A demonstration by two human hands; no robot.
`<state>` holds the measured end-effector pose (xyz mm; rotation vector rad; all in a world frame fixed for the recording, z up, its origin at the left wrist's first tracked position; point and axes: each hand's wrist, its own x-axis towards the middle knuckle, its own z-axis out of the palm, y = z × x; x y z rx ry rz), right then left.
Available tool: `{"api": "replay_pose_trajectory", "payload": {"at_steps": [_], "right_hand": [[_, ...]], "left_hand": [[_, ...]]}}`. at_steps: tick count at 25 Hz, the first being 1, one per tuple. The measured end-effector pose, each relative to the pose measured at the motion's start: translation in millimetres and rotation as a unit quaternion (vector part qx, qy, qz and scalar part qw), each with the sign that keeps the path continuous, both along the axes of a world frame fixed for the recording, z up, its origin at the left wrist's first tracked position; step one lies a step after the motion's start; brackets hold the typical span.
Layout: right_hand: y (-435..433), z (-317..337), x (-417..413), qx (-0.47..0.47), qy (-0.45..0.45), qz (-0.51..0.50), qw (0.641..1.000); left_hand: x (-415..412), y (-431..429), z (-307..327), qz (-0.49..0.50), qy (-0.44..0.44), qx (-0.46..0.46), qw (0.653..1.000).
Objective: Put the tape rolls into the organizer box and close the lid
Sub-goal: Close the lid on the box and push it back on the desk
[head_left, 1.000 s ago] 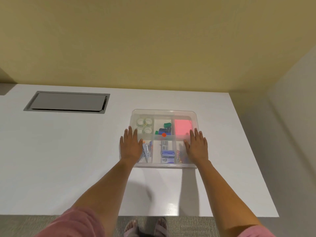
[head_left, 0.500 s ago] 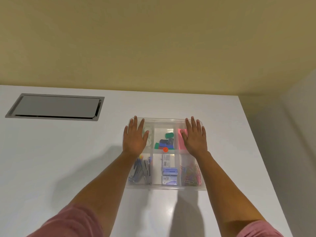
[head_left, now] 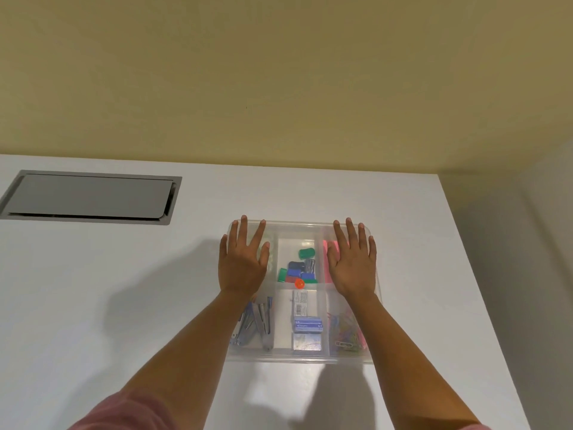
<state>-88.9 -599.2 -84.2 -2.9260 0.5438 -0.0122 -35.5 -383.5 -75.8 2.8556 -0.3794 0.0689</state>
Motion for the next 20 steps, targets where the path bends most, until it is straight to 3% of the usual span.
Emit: {"api": "replay_pose_trajectory", "payload": {"at_steps": [4,10,15,20], "right_hand": [[1,4,0,0.006,-0.021,-0.003,1.000],[1,4,1,0.001,0.015,-0.004,1.000],[0,2,1,-0.023,0.036,0.000,0.999],[3,12,1,-0.001,0.044,0.006,0.999]], "left_hand": [[0,0,0,0.002,0.009,0.003,1.000],[-2,0,0,-0.010,-0.033,-0.007,0.999],[3,0,-2,0.004,0.086,0.068,0.994],[3,1,9,-0.019,0.122,0.110,0.986]]}}
